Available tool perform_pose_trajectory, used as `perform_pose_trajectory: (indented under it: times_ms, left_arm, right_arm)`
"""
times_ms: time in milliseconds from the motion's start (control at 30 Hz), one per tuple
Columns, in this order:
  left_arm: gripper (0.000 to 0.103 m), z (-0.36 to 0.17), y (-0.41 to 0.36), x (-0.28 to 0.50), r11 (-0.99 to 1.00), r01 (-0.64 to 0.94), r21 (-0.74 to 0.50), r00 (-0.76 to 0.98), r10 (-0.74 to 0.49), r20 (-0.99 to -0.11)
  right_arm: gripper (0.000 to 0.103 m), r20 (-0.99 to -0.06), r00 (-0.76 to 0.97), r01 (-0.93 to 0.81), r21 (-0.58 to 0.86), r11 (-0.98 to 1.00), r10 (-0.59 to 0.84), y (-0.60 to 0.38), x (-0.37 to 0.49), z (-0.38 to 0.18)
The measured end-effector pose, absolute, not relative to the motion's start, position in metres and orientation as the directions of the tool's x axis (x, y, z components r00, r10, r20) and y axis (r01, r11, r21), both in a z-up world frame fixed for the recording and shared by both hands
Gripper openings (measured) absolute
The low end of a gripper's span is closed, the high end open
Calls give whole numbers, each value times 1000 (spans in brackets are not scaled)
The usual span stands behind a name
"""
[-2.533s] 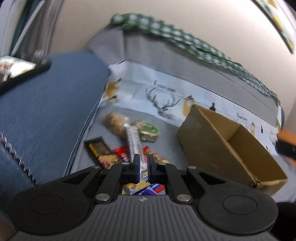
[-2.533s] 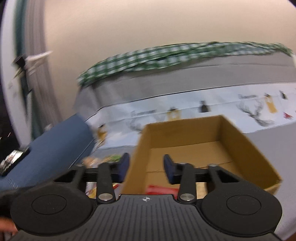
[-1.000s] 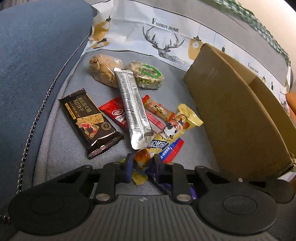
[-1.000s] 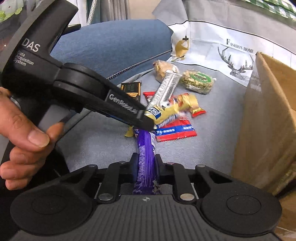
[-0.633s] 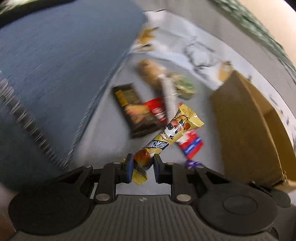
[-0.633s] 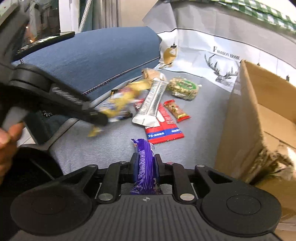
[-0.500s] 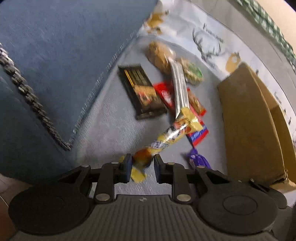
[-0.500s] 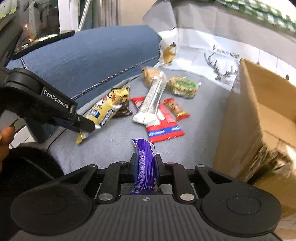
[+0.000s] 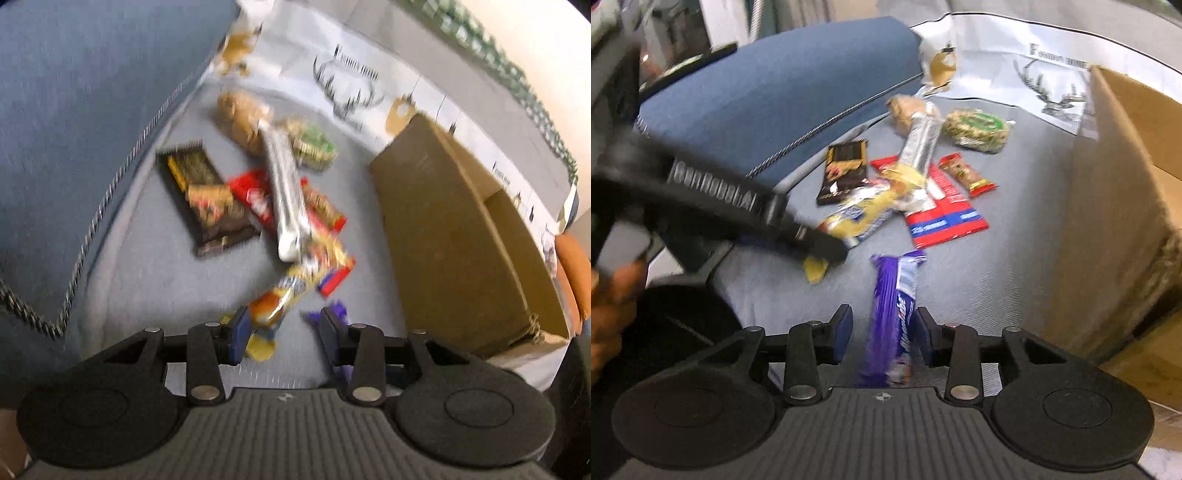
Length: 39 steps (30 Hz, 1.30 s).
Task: Organize snacks
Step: 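Grasp the yellow-wrapped bar with the left tool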
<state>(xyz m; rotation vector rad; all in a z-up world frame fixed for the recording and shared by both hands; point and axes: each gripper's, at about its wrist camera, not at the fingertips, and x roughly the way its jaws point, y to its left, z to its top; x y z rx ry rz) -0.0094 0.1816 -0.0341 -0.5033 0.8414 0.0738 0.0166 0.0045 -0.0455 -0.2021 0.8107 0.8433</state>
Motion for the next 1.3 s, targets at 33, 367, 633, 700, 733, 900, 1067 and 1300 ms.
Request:
perform_pose_trajectory:
  times_ms: [33,367,633,700,733,900,1067,1300]
  left_arm:
    - [44,-33,180,-9,883,-257,-392,685,-121,-719]
    - [48,-46,173,28,915,-222,-336,633,-126,-764]
    - [18,-51,169,32,930,-208,-302,601,-122,-790]
    - [18,-50,166,31,937,-207,-283,601,-107,-792]
    - [18,-50,165,30,939,-206,-277,600,-103,-794]
    - [19,-52,163,31,940,-190,-282,579,-125,-806]
    - [20,-53,163,33,942,-185,-280,571,-128,-811]
    - [19,-53,161,33,948,-176,-264,574,-119,-810]
  right_arm:
    - [38,-710,395,-739,131,661,583,6,15,-46]
    - [17,-682,449,-715,113,690,577,-4,20,-42]
    - [22,-704,446,-716,90,692,553,2,21,-48]
    - [22,-703,445,-715,94,693,554,1,21,-47]
    - [22,-703,448,-713,92,695,552,1,21,-47]
    - [19,-700,463,-695,94,713,544,-2,23,-46]
    - [20,-705,461,-694,92,714,539,-3,22,-46]
    - [19,-705,462,-698,85,711,538,-2,21,-48]
